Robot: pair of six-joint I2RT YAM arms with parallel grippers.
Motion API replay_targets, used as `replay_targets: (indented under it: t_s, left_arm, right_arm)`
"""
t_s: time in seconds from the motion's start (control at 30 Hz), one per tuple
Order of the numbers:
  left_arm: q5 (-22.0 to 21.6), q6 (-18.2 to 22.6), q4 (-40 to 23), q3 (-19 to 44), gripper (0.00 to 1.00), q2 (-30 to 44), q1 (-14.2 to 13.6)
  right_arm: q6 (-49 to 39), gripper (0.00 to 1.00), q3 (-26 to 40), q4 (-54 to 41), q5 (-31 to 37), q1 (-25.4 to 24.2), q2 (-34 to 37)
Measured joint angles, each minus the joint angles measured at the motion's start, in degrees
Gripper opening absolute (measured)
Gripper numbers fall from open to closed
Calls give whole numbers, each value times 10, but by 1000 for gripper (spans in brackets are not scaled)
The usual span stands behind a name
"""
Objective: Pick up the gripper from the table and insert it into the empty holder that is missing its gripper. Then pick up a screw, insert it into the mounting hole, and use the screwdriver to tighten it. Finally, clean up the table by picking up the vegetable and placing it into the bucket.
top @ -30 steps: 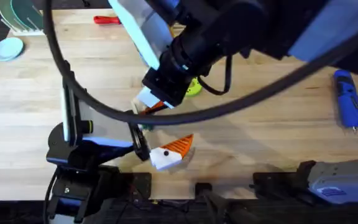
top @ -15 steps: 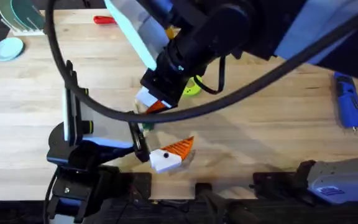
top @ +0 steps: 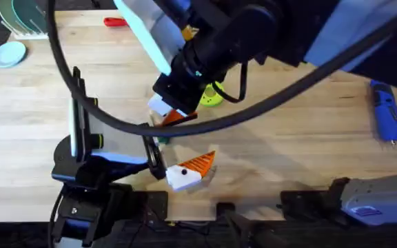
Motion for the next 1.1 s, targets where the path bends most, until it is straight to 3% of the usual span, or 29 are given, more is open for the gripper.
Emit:
replay_targets:
  t_s: [1.1]
  left_arm:
    - [0, 0, 0, 0, 993, 0, 0]
  right_arm:
    - [-2, 5, 0, -42, 13, 2, 0]
